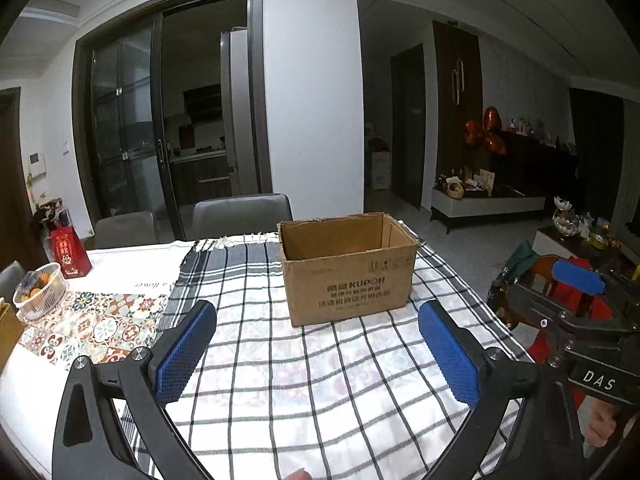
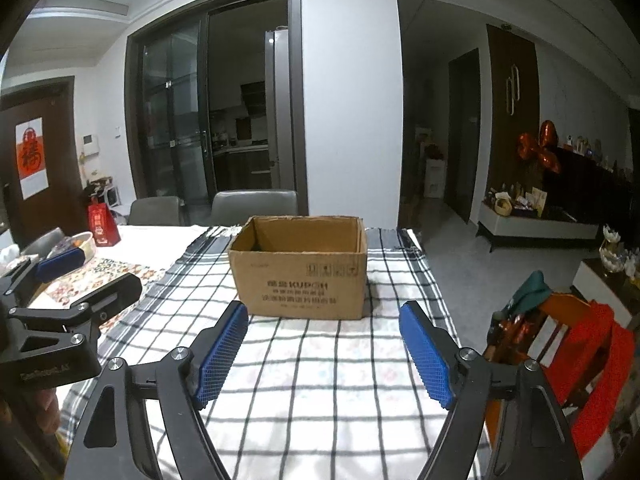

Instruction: Organize snacks

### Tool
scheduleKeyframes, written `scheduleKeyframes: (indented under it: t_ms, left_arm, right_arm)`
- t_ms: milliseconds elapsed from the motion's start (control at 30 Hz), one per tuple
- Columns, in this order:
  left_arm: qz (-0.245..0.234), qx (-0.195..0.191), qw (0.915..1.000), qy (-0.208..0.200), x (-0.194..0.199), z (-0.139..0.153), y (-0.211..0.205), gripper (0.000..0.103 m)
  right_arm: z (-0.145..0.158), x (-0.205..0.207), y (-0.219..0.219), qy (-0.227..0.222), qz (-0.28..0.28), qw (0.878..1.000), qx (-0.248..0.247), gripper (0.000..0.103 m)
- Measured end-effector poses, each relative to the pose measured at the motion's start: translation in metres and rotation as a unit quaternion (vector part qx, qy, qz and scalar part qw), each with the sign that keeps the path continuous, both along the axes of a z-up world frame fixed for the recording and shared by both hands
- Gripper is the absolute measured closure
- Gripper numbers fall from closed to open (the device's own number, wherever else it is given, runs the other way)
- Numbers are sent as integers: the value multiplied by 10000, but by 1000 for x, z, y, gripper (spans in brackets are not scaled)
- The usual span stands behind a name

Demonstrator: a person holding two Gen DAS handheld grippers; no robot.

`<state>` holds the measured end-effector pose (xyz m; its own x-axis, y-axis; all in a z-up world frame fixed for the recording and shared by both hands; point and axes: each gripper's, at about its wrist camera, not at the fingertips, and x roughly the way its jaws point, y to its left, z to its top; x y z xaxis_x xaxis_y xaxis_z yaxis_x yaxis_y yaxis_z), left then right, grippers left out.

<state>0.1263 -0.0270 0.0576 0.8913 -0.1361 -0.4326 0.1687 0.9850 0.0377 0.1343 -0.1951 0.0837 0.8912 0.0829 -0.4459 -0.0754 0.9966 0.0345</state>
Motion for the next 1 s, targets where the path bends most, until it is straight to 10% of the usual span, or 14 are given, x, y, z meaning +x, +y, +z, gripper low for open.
scheduleKeyframes:
  t_ms: [1000]
  left_arm:
    - [140, 146, 9997, -113, -24, 6, -2, 0]
  right_arm:
    - [1, -23, 1, -48, -28, 9999, 89, 25]
